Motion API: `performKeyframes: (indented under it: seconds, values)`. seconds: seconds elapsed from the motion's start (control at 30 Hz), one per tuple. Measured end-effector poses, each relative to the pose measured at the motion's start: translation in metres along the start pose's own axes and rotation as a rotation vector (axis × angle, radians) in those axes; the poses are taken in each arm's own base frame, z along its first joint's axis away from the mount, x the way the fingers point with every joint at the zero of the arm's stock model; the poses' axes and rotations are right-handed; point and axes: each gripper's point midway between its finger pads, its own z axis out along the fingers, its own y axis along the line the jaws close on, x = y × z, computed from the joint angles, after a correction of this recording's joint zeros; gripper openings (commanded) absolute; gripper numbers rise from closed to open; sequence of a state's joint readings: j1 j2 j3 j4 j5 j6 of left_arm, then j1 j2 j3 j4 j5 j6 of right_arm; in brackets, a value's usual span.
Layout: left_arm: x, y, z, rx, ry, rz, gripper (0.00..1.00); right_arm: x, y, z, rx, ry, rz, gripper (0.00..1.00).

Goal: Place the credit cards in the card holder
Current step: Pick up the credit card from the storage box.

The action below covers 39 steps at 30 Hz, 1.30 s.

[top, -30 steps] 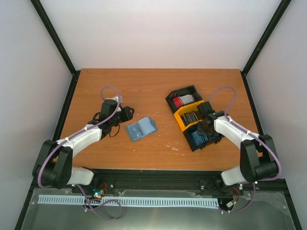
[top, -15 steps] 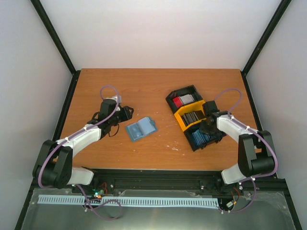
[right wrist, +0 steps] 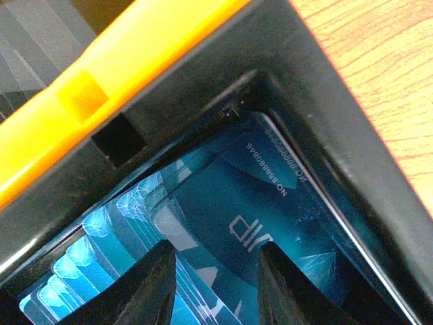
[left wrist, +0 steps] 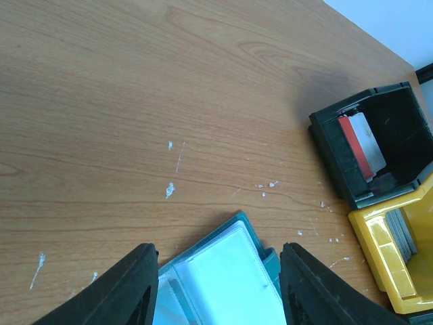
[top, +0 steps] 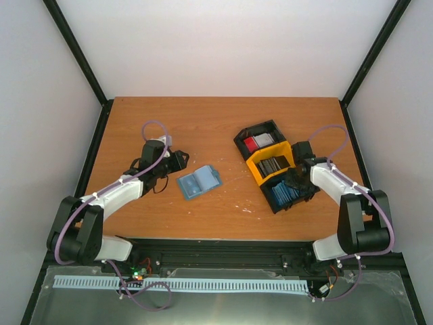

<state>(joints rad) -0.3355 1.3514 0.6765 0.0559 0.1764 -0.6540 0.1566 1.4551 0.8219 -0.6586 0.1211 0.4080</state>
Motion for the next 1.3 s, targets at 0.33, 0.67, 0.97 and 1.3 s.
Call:
performKeyframes:
  seconds: [0.33, 0.67, 0.97, 1.3]
  values:
    - [0.002, 0.000, 0.001, 0.005, 0.008, -0.001, 0.51, -0.002, -0.002, -0.002, -0.019, 0.001, 0.021, 0.29]
    - [0.001, 0.000, 0.001, 0.006, 0.008, -0.002, 0.51, -0.008, -0.010, -0.008, 0.019, -0.039, 0.024, 0.24]
    - [0.001, 0.000, 0.001, 0.006, 0.007, -0.002, 0.51, -0.014, -0.021, -0.008, 0.089, -0.064, 0.014, 0.14]
    - [0.001, -0.001, 0.001, 0.009, 0.005, -0.001, 0.52, -0.025, -0.033, -0.009, 0.191, -0.095, -0.017, 0.12]
